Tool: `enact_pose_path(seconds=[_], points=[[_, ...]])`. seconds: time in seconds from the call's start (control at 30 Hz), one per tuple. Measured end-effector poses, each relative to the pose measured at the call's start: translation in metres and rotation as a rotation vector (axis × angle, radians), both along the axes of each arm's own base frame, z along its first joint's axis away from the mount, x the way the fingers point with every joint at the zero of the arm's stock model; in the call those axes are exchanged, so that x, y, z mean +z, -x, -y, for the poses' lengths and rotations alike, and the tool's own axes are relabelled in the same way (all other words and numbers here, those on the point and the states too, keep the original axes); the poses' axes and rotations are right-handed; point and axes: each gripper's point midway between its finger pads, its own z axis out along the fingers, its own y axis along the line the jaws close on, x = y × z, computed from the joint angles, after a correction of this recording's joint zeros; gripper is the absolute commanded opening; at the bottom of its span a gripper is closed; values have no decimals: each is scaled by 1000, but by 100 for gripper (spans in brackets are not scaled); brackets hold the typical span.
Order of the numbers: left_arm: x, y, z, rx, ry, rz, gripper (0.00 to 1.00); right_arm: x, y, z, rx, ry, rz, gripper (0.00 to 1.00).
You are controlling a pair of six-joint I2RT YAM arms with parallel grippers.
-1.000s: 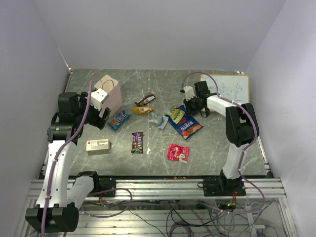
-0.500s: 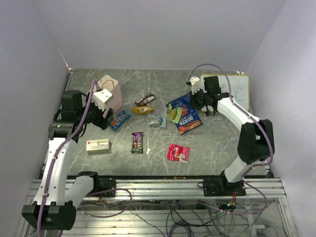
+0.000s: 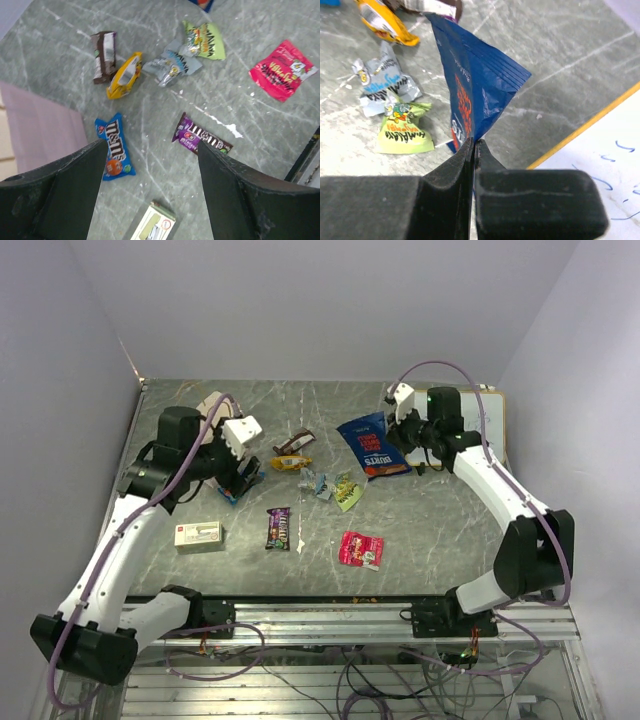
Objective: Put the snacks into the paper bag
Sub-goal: Pick up the snack from the center of the board, then place the snack in the paper bag.
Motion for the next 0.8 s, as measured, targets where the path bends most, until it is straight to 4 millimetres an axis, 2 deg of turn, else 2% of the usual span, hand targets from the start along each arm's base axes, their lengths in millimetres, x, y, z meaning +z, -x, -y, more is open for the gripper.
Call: enact_pose_path(seconds=[0.27, 0.43, 0.6, 0.7, 0.8], points=[[4, -9, 54, -139, 15, -16, 84, 38, 21, -15, 116, -78, 115, 0], [10, -23, 91, -205, 26, -12, 85, 54, 42, -24, 196, -124, 163, 0], [5, -34, 123, -257, 42, -22, 85, 64, 64, -35, 290, -178, 179, 0], [-6, -40, 138, -280, 47, -50, 82, 68, 72, -40, 335, -205, 184, 0], [-16, -48, 149, -287, 55, -82, 72, 70, 79, -43, 364, -223, 184, 0]])
